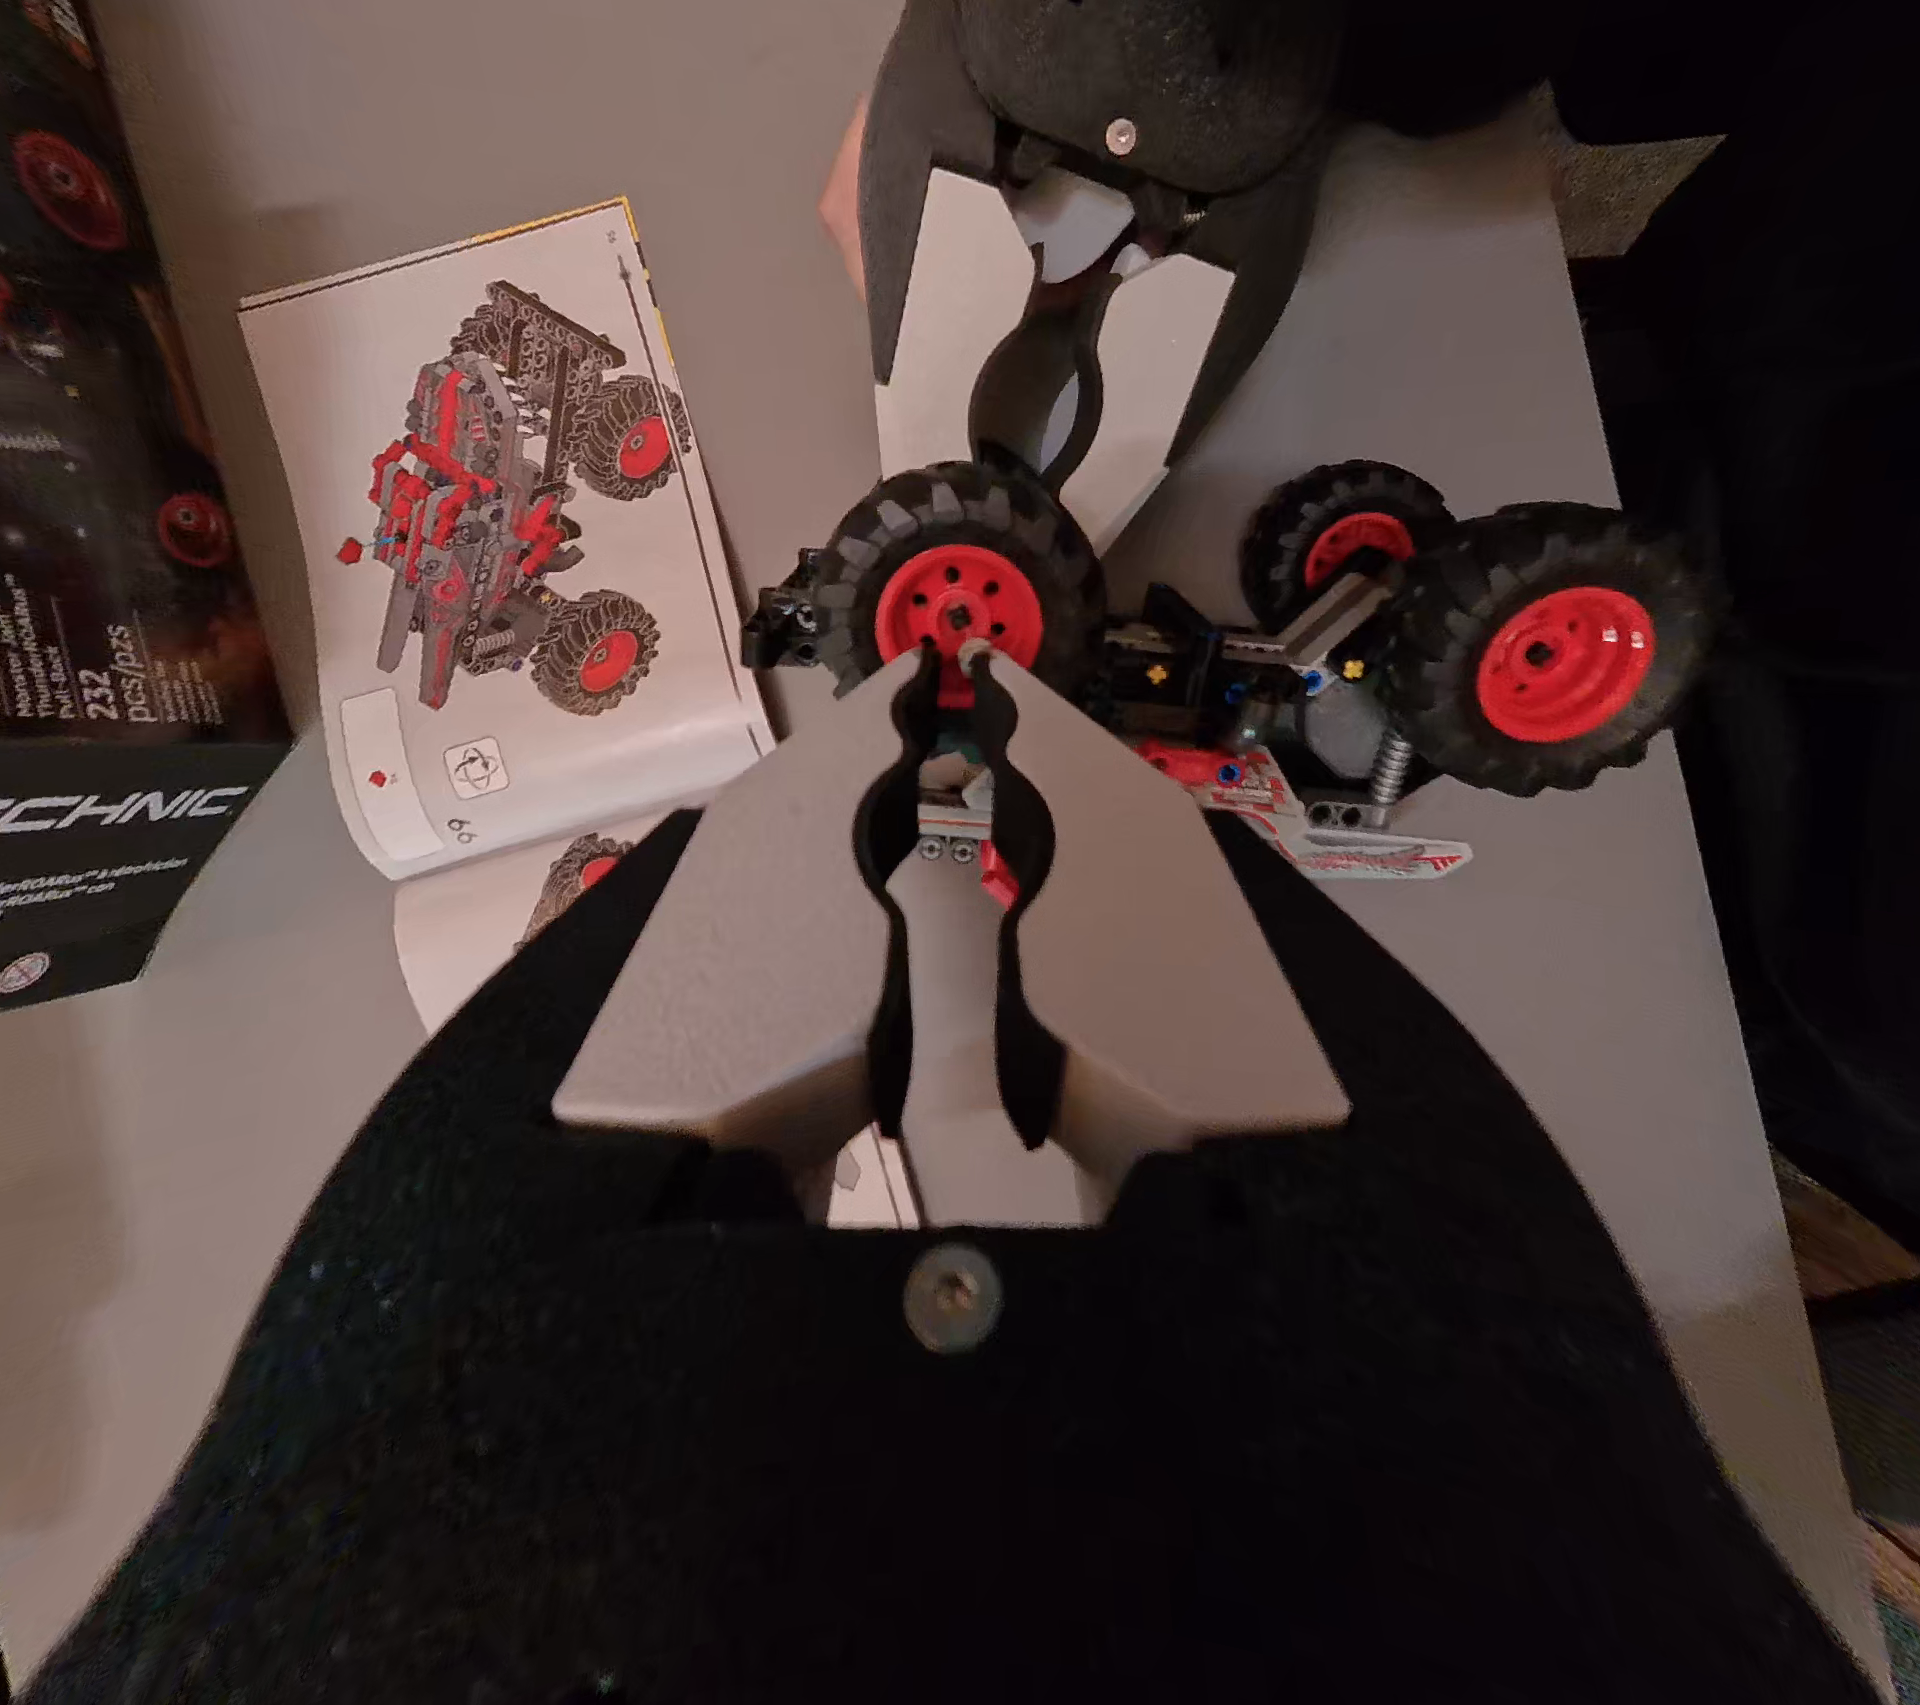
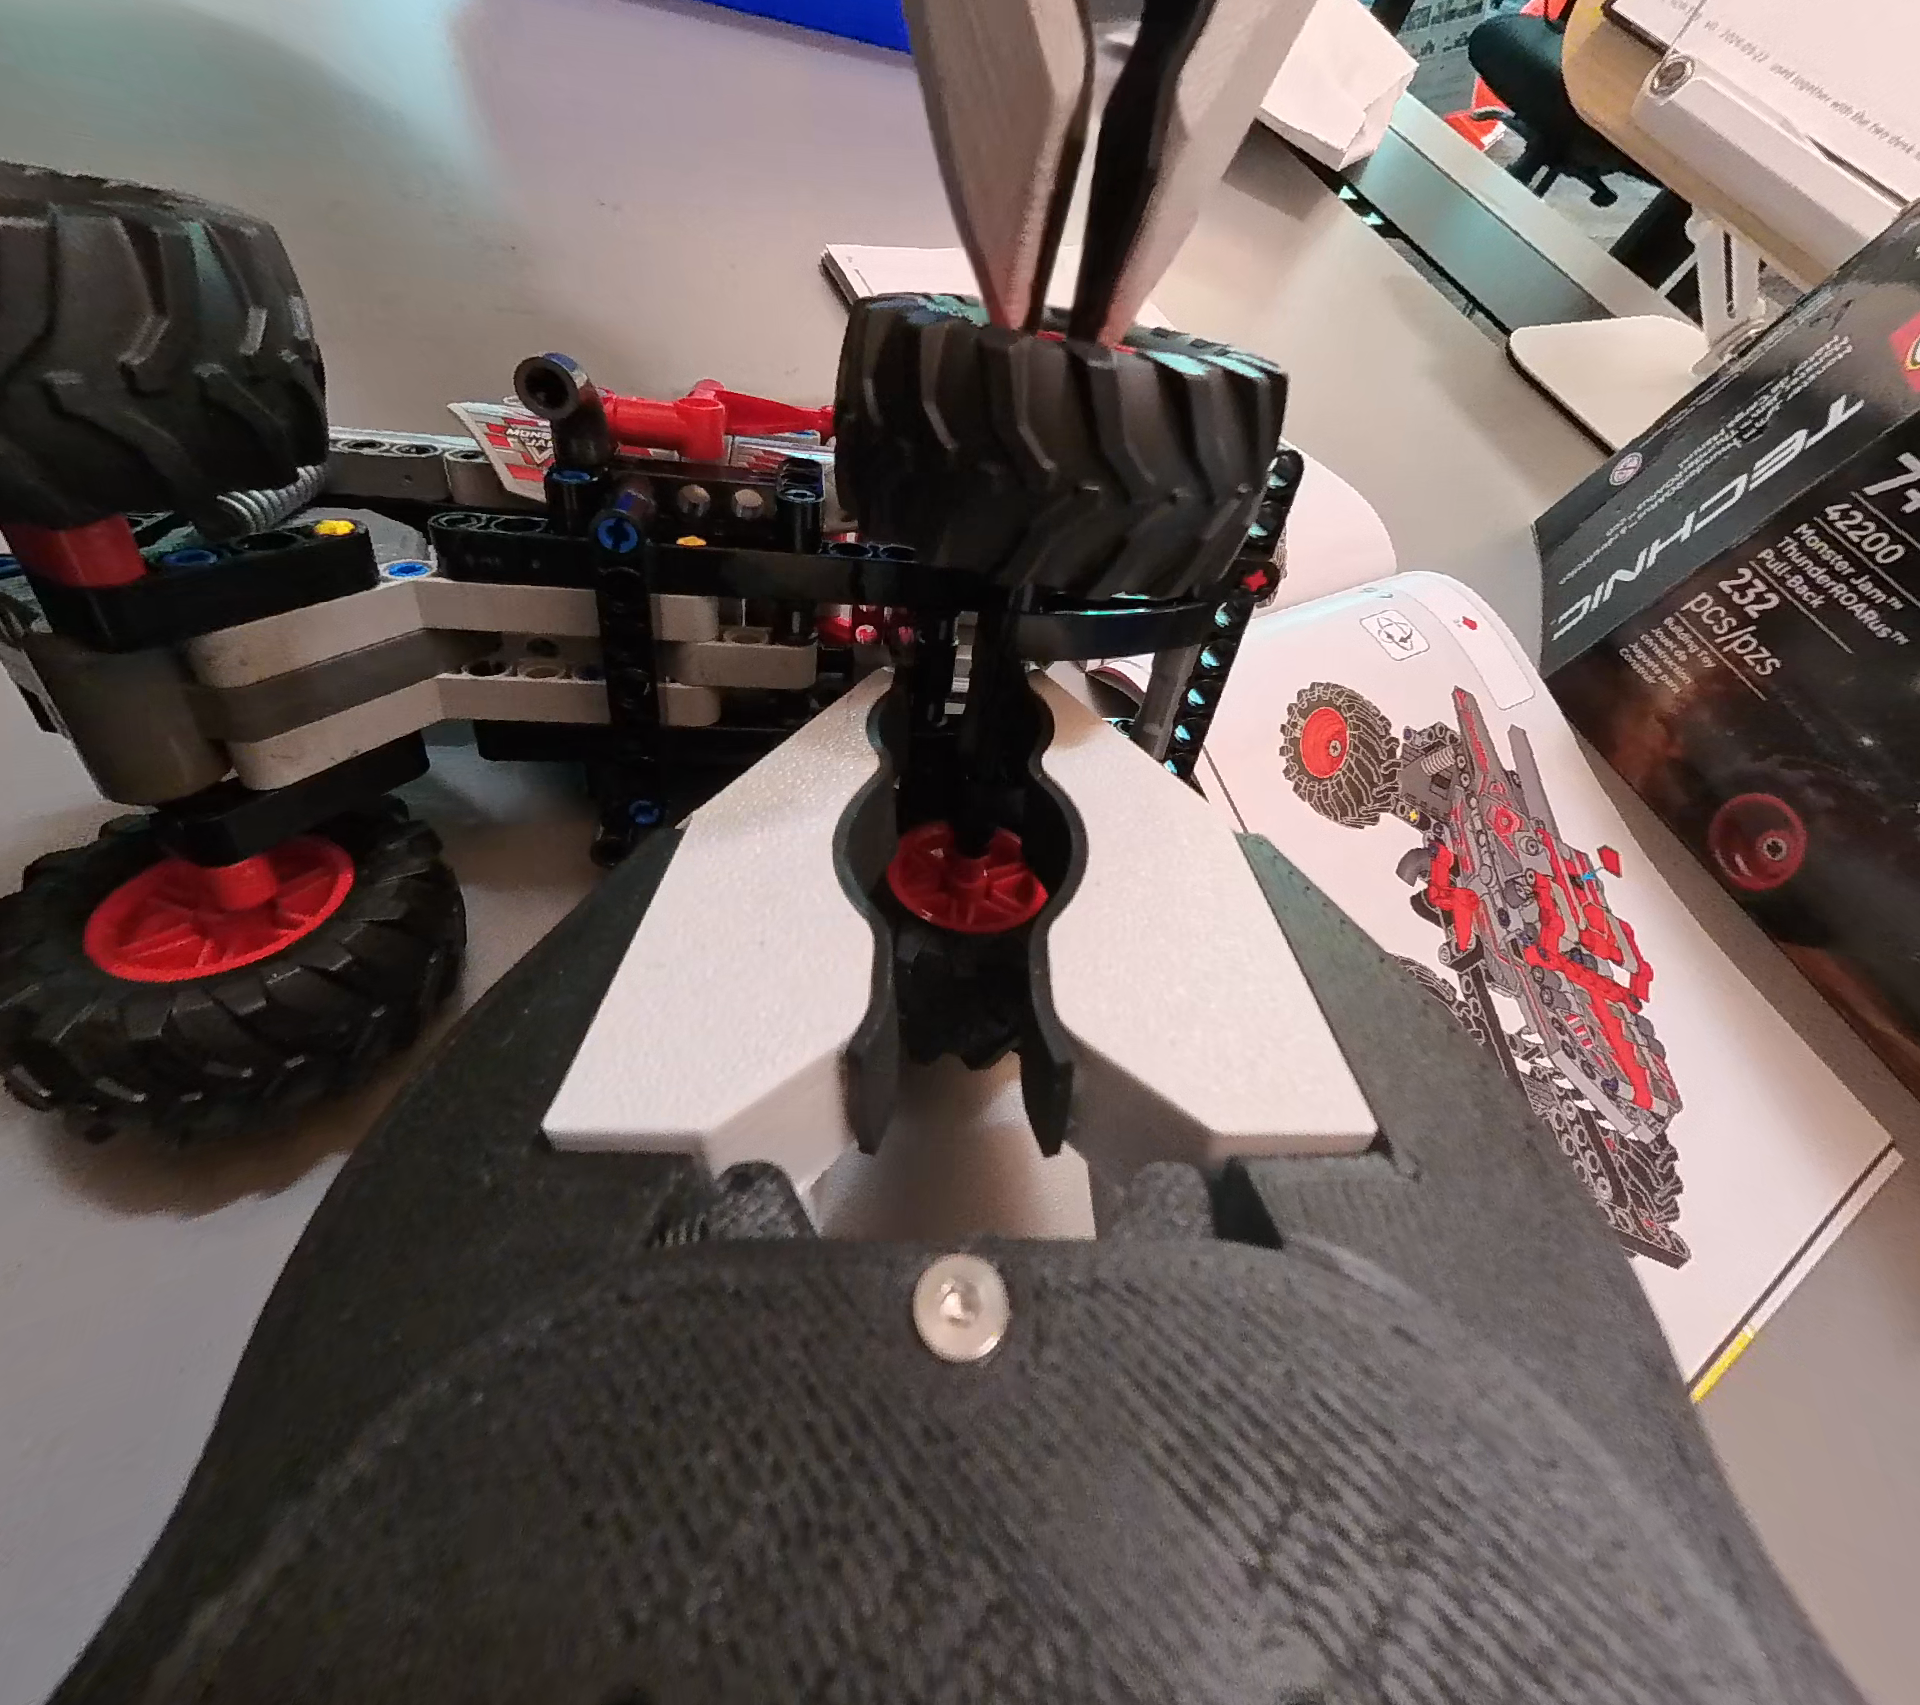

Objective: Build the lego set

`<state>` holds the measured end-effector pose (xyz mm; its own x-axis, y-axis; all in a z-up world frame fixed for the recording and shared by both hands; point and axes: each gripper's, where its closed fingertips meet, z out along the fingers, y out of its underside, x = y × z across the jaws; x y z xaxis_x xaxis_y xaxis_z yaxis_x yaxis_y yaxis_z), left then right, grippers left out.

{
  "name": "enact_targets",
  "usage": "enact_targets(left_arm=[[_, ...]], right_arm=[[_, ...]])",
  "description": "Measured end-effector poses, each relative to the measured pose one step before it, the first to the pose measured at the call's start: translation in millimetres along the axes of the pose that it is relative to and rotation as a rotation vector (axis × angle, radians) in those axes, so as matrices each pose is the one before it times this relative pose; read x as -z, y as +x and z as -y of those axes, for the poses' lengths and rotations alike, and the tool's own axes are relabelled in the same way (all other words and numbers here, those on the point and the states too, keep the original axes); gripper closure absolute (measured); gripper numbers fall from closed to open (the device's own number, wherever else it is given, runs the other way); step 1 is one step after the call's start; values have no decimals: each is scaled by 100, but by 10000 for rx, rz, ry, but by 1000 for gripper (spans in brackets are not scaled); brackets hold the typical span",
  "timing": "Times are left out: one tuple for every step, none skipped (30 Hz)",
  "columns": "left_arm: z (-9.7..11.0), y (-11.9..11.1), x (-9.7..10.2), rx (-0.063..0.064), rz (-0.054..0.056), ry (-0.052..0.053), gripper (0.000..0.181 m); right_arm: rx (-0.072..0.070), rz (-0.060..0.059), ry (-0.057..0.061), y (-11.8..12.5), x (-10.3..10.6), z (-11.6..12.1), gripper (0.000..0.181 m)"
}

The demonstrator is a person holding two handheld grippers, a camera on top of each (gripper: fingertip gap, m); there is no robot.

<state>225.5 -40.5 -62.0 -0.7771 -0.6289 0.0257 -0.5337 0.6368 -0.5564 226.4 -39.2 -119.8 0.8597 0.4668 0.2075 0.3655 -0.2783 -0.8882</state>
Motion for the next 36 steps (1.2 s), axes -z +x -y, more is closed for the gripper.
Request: enact_targets(left_arm=[[14,52,84,34,-64,-23,178],[14,70,39,99,-83,-26,178],[-24,22,-23,104,-55,-47,177],[-43,42,-52,61,-43,-61,177],[-17,-10,-66,55,-4,-47,178],[12,-31,-34,94,17,-46,178],[-17,16,-40,117,-21,-64,178],[23,60,-37,103,-48,-44,179],[59,66,-30,100,-57,-23,179],[83,44,-23,160,-56,-15,179],[44,25,1,237,-63,-34,179],[-17,-3,-21,225,-52,-71,179],[-94,-81,-26,149,30,-110,179],[-93,-99,-23,107,68,-98,179],[-8,11,-1,138,17,-64,179],[-18,36,-5,168,9,-82,179],[-40,18,-4,145,15,-91,179],[-31,30,-2,122,17,-86,179],[-17,9,-14,88,41,-78,178],[3,8,-3,26,58,-53,179],[4,7,-1,-39,65,-23,179],[24,-1,18,-82,70,12,179],[34,3,6,-131,80,50,179],[47,-7,19,-169,103,86,180],[71,-16,56,-172,125,128,180],[123,-60,86,-158,155,164,181],[103,-101,96,-148,173,143,181],[13,-53,70,-142,108,80,181],[-35,92,17,-89,-16,27,181],[-63,104,-34,-18,-60,-1,181],[-44,5,-31,3,-14,3,181],[-26,-77,-3,0,8,18,181],[9,-105,14,-6,12,36,181],[13,-158,3,-14,30,46,181],[26,-185,-15,-2,39,45,181],[83,-154,-21,7,12,78,181]], right_arm=[[2,-1,0,3,0,0,164],[-2,1,0,-3,0,0,164],[-2,1,-1,10,-4,-2,164],[1,0,0,1,0,0,164],[2,0,0,1,0,1,164],[0,1,0,-1,0,0,164],[2,1,1,-8,-4,5,164],[4,0,2,3,-1,3,164],[4,-1,0,-4,-4,4,164],[-1,-1,-1,1,0,-1,164],[-2,1,-1,11,-4,-2,164],[4,-1,2,-1,7,-1,164],[3,-3,-1,2,-11,5,164],[-5,-4,-7,13,-4,-20,164],[2,4,8,-7,7,17,164],[7,-2,0,-11,-11,-2,164],[7,1,4,-15,-10,13,164],[10,0,-1,-10,-6,5,164],[0,0,-5,-8,0,-3,164],[-3,6,5,2,12,-3,164],[2,4,2,-13,-5,6,164],[1,-5,-2,8,1,-2,164],[-1,4,3,3,1,1,164],[-4,1,-2,4,5,-6,164],[1,-1,-2,3,1,-2,164],[6,-1,3,6,-2,4,164],[7,-5,-3,-6,-5,3,164],[4,-4,1,5,-13,8,164],[0,0,-1,0,1,-1,164],[0,2,1,-2,-1,2,164],[0,-4,2,3,-6,-6,164],[-4,0,4,5,1,2,164],[0,1,-1,3,-8,2,164],[1,1,1,-1,0,1,164],[1,1,0,-1,0,1,164],[3,1,1,1,-1,2,164]])
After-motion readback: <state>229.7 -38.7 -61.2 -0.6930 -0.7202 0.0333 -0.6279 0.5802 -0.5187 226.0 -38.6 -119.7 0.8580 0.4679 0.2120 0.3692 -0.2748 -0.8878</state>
